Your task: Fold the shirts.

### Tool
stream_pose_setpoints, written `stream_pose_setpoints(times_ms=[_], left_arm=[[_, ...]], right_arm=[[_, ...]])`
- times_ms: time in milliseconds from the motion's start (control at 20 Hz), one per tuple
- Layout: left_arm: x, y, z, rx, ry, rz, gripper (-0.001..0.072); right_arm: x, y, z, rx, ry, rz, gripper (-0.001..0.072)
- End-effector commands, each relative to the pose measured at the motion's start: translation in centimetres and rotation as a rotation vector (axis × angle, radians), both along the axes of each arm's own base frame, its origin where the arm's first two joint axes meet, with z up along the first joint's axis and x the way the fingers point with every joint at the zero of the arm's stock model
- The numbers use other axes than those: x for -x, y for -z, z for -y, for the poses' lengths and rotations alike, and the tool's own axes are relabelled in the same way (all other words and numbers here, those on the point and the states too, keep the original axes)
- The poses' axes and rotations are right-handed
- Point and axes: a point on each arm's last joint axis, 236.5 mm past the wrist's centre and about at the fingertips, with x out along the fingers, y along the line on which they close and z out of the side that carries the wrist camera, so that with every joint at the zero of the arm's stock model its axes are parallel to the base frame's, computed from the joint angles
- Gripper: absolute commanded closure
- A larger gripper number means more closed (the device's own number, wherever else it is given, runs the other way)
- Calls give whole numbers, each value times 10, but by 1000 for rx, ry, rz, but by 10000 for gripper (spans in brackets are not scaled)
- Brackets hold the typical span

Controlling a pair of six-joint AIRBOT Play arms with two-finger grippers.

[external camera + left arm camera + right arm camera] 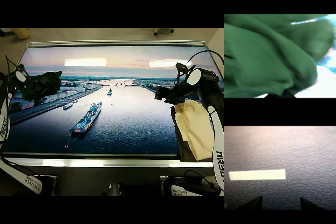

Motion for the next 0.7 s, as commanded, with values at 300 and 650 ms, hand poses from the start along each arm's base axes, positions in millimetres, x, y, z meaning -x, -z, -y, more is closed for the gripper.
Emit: stream_pose_setpoints(times_ms=[300, 650], left_arm=[[151, -429, 212, -236, 572, 934, 684], [226, -323, 272, -123, 730, 629, 684]], right_arm=[[-5, -210, 12, 81, -24, 571, 226], [94, -259, 23, 123, -11, 557, 220]])
